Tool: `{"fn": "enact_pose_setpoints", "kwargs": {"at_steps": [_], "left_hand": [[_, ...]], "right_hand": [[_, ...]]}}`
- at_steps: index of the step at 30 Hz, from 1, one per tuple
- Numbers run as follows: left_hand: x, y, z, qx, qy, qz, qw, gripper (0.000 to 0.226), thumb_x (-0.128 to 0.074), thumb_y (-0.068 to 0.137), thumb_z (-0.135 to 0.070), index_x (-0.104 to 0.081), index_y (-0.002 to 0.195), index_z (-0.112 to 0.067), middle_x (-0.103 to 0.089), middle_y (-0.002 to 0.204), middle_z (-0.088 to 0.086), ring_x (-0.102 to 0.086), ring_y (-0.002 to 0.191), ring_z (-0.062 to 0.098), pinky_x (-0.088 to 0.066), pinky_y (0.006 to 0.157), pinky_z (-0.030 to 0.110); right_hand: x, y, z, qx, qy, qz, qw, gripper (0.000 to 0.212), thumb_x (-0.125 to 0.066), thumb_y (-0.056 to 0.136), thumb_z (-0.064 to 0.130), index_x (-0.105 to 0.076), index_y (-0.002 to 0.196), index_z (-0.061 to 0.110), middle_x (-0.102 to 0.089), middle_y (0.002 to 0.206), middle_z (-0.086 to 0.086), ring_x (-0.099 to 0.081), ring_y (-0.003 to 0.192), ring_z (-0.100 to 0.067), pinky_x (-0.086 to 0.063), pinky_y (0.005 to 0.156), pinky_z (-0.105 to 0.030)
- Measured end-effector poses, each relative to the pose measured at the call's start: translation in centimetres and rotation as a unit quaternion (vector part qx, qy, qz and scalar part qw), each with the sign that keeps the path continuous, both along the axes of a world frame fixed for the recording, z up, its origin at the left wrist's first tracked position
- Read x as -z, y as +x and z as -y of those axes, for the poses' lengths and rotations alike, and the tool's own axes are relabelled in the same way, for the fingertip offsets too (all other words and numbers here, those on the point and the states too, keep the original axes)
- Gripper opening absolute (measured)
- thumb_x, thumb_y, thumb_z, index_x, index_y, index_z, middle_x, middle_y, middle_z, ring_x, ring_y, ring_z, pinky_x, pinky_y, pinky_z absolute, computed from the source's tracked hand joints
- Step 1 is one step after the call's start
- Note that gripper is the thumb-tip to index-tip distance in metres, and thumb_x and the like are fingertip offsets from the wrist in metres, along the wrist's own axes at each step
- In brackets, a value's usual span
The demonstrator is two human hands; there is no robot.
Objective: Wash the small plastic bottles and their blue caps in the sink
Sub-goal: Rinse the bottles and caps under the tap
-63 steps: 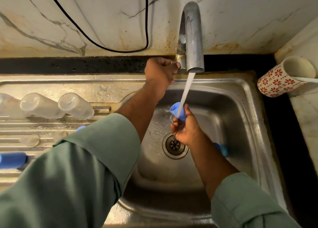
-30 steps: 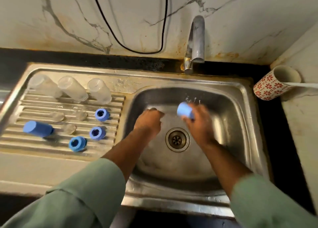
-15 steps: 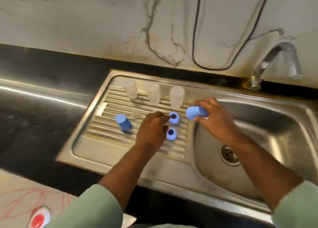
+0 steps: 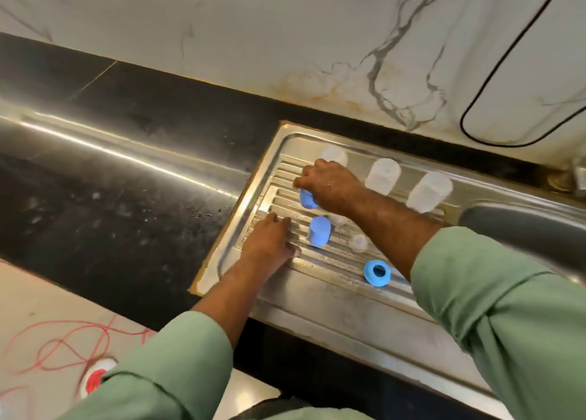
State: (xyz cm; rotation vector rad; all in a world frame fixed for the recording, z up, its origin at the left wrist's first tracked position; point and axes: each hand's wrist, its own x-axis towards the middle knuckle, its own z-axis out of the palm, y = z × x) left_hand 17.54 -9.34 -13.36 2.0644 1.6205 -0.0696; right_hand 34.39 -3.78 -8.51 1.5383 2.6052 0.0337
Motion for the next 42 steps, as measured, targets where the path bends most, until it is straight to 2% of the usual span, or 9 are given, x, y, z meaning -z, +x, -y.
{"fn": "enact_pose_setpoints", "kwargs": {"at_steps": [7,10,15,19,22,26,34,39,42], "left_hand": [[-0.5,0.4,0.7,-0.049,0.043,0.004,0.998,0.022,-0.058,0.09,-0.021,-0.068,0.109,-0.015,-0.058,0.115,0.006,-0.055,0.113,0.028,-0.048,0.089,0.038],[-2.6,1.5,2.2,-0.123,0.132,0.102,0.978,0.025,-0.051,0.088,-0.005,-0.072,0.102,-0.007,-0.063,0.106,0.007,-0.058,0.103,0.027,-0.042,0.078,0.031],[-6.2,8.7,5.3,-0.026,0.255,0.227,0.94,0.024,-0.06,0.08,0.008,-0.074,0.095,-0.004,-0.068,0.091,0.013,-0.064,0.085,0.029,-0.05,0.071,0.031],[-5.6,18.8,8.5,0.053,0.182,0.251,0.949,0.024,-0.058,0.084,-0.002,-0.074,0.1,-0.008,-0.067,0.101,0.012,-0.061,0.098,0.033,-0.05,0.084,0.039],[-3.5,27.2,11.6,0.136,0.094,0.19,0.968,0.027,-0.056,0.09,-0.013,-0.071,0.113,-0.011,-0.064,0.115,0.011,-0.057,0.111,0.031,-0.045,0.094,0.039],[-0.3,37.5,16.6,0.209,0.006,0.109,0.972,0.04,-0.058,0.094,-0.025,-0.059,0.133,-0.018,-0.055,0.136,0.007,-0.051,0.125,0.027,-0.04,0.106,0.034],[4.6,46.3,20.4,0.189,-0.063,0.04,0.979,0.033,-0.057,0.087,-0.014,-0.069,0.116,-0.023,-0.065,0.117,0.003,-0.063,0.105,0.026,-0.052,0.089,0.035],[6.8,47.2,19.7,0.189,-0.073,0.02,0.979,0.035,-0.054,0.086,-0.011,-0.069,0.115,-0.025,-0.064,0.117,0.001,-0.063,0.102,0.025,-0.05,0.078,0.031],[6.7,47.3,18.3,0.158,-0.067,0.046,0.984,0.031,-0.054,0.089,-0.013,-0.069,0.114,-0.024,-0.063,0.117,0.0,-0.061,0.102,0.022,-0.043,0.074,0.027]], "right_hand": [[2.1,-0.1,-0.9,-0.009,-0.042,0.075,0.996,0.052,-0.068,0.088,0.019,-0.049,0.136,0.027,-0.056,0.129,-0.005,-0.048,0.115,-0.026,-0.042,0.095,-0.039],[0.4,1.4,0.5,0.03,0.001,0.007,1.0,0.057,-0.062,0.09,0.01,-0.045,0.141,0.029,-0.052,0.135,-0.005,-0.046,0.12,-0.028,-0.037,0.098,-0.041],[-3.0,8.5,6.8,0.081,0.118,-0.167,0.976,0.047,-0.072,0.072,0.0,-0.069,0.116,0.018,-0.068,0.11,-0.007,-0.059,0.1,-0.033,-0.048,0.083,-0.047],[-2.7,18.2,14.5,0.182,0.088,-0.192,0.96,0.031,-0.07,0.069,0.01,-0.073,0.099,0.017,-0.07,0.099,-0.005,-0.064,0.092,-0.031,-0.042,0.085,-0.036],[-1.4,26.0,20.9,0.305,-0.014,-0.201,0.931,0.026,-0.067,0.081,0.011,-0.073,0.106,0.014,-0.069,0.113,-0.007,-0.059,0.11,-0.027,-0.037,0.095,-0.032],[3.0,36.3,28.7,0.422,-0.101,-0.209,0.876,0.026,-0.066,0.082,0.015,-0.071,0.107,0.019,-0.067,0.115,-0.007,-0.059,0.111,-0.028,-0.046,0.092,-0.037],[11.8,46.5,34.8,0.488,-0.247,-0.165,0.821,0.06,-0.066,0.083,0.009,-0.051,0.139,0.021,-0.045,0.137,-0.011,-0.052,0.123,-0.032,-0.043,0.102,-0.038],[14.9,46.9,34.8,0.477,-0.274,-0.108,0.828,0.053,-0.048,0.095,0.011,-0.04,0.145,0.027,-0.025,0.153,-0.014,-0.045,0.127,-0.04,-0.042,0.104,-0.044],[15.8,46.9,34.4,0.464,-0.276,-0.121,0.833,0.044,-0.045,0.095,0.009,-0.048,0.137,0.022,-0.039,0.14,-0.014,-0.052,0.12,-0.038,-0.046,0.098,-0.041]]}}
